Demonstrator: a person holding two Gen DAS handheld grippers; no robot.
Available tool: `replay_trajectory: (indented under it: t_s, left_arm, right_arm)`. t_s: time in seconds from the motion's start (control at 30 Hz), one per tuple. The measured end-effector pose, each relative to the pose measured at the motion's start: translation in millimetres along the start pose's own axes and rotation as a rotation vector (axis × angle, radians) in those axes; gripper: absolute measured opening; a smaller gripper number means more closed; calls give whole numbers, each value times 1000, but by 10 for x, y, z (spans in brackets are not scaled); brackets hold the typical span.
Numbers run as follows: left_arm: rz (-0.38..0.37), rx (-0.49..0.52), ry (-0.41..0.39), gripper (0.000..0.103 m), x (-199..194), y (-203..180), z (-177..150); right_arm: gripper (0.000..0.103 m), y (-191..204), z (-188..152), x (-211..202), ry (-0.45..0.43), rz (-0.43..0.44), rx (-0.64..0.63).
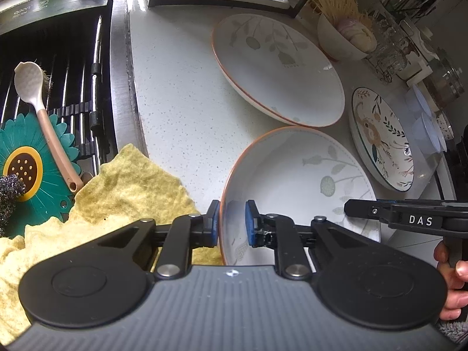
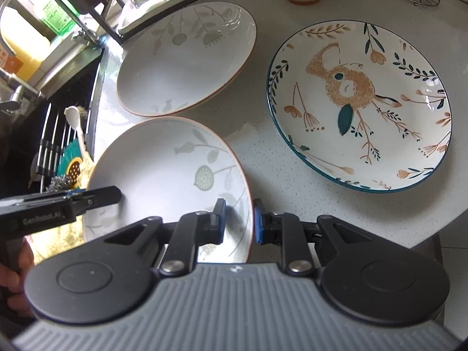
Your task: Organize plates and bowls
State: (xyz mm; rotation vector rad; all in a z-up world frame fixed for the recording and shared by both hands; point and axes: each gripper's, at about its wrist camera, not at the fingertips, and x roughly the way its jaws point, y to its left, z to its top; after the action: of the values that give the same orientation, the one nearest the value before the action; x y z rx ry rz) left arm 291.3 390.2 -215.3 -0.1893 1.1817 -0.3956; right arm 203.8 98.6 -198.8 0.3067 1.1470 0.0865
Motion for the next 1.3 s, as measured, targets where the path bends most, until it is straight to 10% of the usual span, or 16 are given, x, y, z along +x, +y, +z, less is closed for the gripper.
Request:
replay_trajectory:
  t_s: [1.3]
  left_arm:
    - [-19,-14,-107,20,-393,-174,195]
  right_arm:
    - [23,-16,88,-359,-132,41,5]
